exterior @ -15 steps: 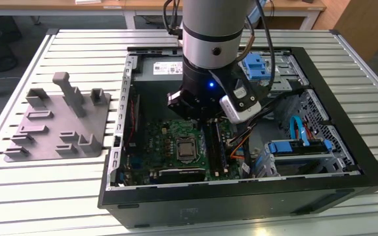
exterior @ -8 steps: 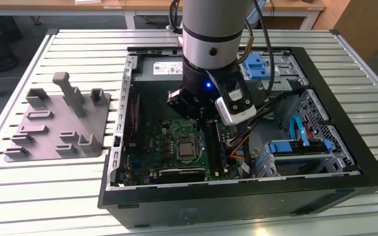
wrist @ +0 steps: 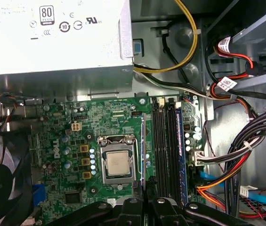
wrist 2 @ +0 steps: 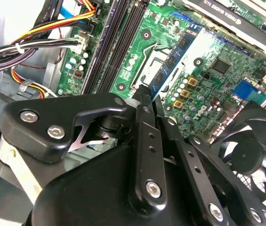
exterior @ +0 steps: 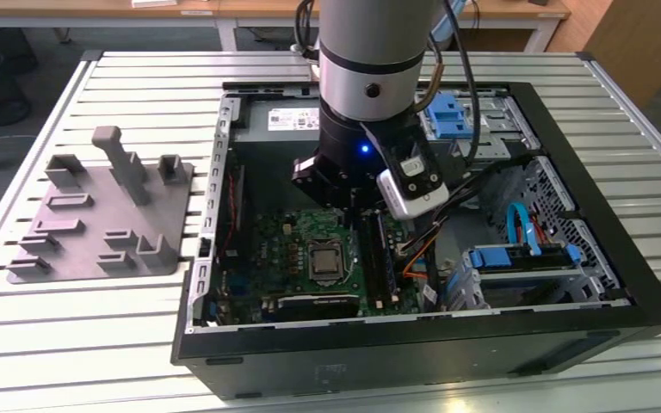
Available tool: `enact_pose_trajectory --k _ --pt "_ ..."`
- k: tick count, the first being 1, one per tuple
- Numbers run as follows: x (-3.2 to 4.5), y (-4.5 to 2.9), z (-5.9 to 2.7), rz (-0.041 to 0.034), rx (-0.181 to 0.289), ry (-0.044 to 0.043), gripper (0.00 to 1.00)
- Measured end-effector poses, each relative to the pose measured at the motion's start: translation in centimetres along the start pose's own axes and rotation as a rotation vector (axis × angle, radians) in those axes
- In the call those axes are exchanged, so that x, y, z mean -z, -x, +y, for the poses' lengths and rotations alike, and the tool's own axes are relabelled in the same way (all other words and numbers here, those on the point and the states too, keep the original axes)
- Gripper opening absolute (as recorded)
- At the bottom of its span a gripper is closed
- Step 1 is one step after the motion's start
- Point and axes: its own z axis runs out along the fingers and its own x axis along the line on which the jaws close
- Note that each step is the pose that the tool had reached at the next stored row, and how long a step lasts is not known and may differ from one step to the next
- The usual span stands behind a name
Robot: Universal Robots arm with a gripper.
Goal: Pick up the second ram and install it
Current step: 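Insert the second ram into the second slot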
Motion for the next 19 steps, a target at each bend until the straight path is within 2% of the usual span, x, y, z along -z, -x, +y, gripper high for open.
enact_pose_trajectory --k 3,8,15,19 --pt "-0.08 0.11 0.01 -0.0002 0.001 -0.0028 0.14" --pt "-0.65 0.76 0.14 0.0001 0.001 -0.0056 0.14" --pt "-1.66 0.80 0.14 0.0003 0.001 -0.0057 0.14" --pt "-1.97 0.80 0.14 0.0002 0.001 -0.0056 0.14"
